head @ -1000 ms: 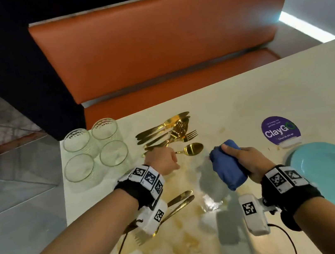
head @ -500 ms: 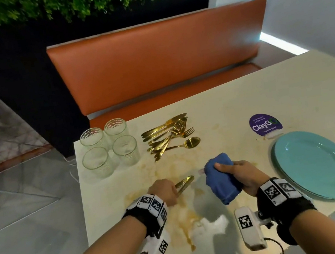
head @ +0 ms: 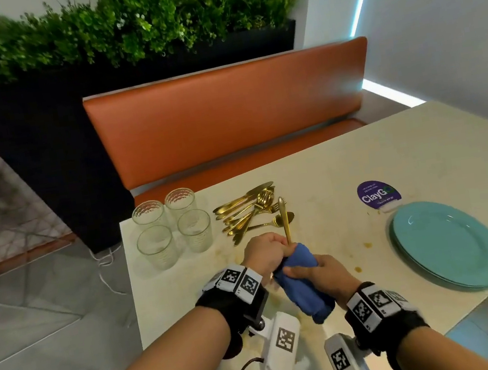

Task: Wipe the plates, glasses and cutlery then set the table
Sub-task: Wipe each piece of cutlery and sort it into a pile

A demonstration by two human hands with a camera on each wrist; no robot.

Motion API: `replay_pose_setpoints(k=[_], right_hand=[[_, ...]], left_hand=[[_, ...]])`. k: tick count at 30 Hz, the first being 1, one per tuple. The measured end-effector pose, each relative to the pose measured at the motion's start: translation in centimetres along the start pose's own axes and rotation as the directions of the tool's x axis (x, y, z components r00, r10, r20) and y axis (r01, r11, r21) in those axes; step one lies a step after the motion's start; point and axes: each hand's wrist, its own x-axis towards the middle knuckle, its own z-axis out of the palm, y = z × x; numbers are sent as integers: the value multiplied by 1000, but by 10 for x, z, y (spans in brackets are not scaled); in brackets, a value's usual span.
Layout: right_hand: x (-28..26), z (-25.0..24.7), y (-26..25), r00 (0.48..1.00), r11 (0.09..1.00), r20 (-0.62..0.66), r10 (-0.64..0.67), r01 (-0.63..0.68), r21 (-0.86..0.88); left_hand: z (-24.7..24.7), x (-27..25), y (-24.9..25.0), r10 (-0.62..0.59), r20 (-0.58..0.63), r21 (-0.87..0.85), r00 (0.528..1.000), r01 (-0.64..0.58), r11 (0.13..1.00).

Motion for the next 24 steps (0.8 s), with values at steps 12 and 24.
replay_pose_setpoints(k=[12,24], right_hand=[[3,-18,-2,996,990,88,-3,15,-138],[48,-101,-43,992,786,100,-73,119,-607]], left_hand=[[-1,-2,8,48,-44,-146,998,-54,988],[-68,9,44,151,176,674,973,-231,702]])
